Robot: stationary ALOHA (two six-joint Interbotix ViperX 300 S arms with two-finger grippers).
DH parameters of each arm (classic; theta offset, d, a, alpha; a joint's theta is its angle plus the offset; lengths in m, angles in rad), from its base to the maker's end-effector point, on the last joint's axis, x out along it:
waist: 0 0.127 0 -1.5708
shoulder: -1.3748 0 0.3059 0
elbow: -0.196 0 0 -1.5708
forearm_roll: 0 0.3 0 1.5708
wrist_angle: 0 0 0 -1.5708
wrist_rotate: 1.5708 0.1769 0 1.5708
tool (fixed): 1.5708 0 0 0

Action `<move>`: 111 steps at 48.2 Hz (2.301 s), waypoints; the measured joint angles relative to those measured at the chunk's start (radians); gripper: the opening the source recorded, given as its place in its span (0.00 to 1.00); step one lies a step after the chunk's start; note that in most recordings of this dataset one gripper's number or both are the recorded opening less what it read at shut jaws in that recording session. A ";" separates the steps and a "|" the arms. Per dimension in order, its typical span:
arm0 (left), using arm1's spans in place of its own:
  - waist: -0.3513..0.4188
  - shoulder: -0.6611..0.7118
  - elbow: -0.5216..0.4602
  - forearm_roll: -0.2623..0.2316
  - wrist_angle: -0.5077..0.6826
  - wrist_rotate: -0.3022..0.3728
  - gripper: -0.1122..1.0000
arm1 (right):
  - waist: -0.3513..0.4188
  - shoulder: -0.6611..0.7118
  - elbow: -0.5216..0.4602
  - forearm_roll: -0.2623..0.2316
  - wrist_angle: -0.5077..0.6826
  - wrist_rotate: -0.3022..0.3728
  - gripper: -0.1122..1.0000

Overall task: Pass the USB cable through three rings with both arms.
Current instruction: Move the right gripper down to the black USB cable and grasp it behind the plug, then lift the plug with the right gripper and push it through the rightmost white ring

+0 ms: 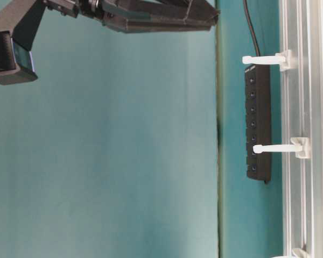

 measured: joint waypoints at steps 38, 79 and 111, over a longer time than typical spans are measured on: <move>-0.009 0.003 0.002 -0.002 0.040 -0.020 0.11 | 0.052 0.158 -0.020 0.025 -0.021 0.000 0.26; 0.002 0.009 0.002 0.000 0.021 -0.028 0.11 | 0.057 0.270 -0.035 0.011 -0.176 0.000 0.59; 0.002 0.040 0.003 0.000 0.018 -0.026 0.11 | 0.072 0.330 0.029 0.011 -0.275 0.000 0.51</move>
